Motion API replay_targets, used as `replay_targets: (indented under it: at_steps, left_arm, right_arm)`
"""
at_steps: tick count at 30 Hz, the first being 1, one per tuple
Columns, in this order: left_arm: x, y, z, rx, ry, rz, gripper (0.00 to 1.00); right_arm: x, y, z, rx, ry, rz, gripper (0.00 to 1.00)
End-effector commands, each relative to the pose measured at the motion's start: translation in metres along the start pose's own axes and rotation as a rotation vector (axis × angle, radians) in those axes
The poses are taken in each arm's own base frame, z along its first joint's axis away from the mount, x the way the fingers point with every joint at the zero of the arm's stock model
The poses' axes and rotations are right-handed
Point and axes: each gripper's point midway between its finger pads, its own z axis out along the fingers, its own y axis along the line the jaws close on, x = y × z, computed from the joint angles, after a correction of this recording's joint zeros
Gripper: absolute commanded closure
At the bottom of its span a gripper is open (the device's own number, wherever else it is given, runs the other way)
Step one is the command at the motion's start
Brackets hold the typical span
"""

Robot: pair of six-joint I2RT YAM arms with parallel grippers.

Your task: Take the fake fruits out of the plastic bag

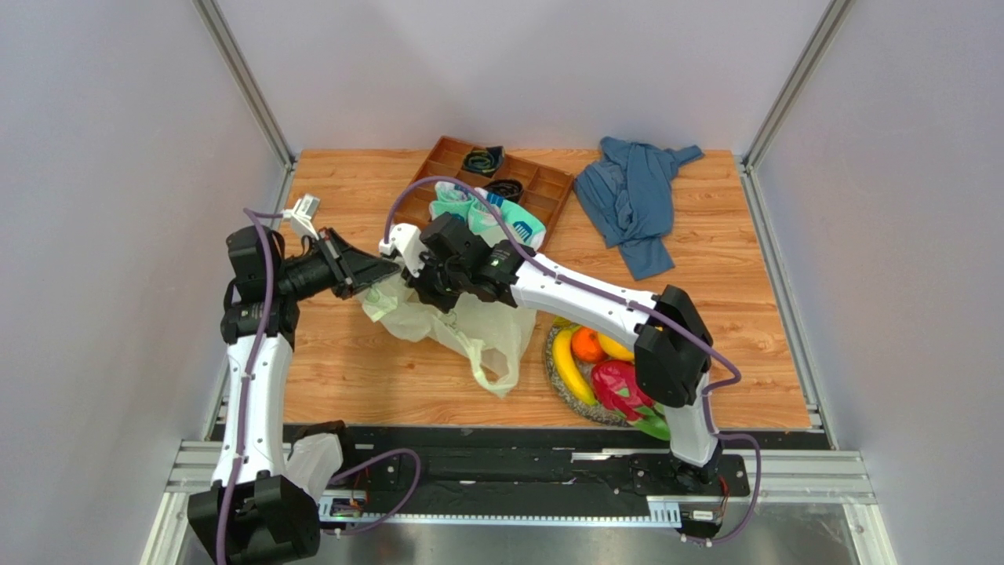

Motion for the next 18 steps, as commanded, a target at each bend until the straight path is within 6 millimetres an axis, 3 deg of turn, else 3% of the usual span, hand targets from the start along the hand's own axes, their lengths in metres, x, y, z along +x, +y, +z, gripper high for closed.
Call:
replay_targets:
  at_steps: [1,5,6,12,15,18]
  left_arm:
    - [0.002,-0.014,-0.018,0.027,-0.002,0.077,1.00]
    - [0.002,-0.029,-0.026,0.068,0.013,0.159,1.00]
    - [0.003,-0.037,-0.029,0.083,0.018,0.179,1.00]
    - [0.014,-0.070,-0.042,0.169,0.057,0.284,1.00]
    - [0.021,-0.079,-0.046,0.211,0.082,0.304,1.00]
    - [0.026,-0.067,-0.044,0.181,0.084,0.272,1.00]
  right_arm:
    - [0.005,-0.056,-0.004,0.110,-0.003,0.168,1.00]
    - [0.014,-0.085,-0.028,0.135,-0.026,0.314,0.94]
    - [0.008,-0.095,-0.037,0.156,-0.056,0.335,0.91]
    - [-0.002,-0.113,-0.055,0.272,-0.102,0.327,0.82]
    - [0.000,-0.135,-0.072,0.427,-0.115,0.318,0.82]
    - [0.010,-0.130,-0.078,0.418,-0.097,0.295,0.82]
